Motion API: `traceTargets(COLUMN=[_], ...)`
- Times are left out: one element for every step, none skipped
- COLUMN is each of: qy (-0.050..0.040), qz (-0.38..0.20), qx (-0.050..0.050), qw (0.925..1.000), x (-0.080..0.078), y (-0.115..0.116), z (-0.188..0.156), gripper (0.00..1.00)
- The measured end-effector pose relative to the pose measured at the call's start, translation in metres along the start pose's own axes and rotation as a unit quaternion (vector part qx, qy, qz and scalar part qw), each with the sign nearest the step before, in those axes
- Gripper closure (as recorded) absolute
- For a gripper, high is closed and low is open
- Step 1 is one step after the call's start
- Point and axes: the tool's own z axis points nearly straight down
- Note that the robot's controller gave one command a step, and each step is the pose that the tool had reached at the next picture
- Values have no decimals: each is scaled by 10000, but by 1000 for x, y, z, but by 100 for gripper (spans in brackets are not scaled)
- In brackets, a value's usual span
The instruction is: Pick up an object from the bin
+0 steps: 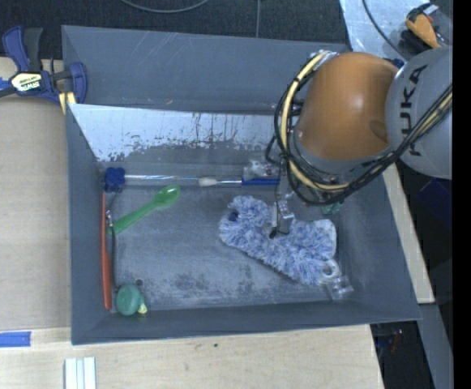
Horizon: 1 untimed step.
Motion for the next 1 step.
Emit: traceTargets(qy=[106], qz=[-1195], qx=[-40], qw=[9928], x=[43], y=[89], z=[68], gripper=[0])
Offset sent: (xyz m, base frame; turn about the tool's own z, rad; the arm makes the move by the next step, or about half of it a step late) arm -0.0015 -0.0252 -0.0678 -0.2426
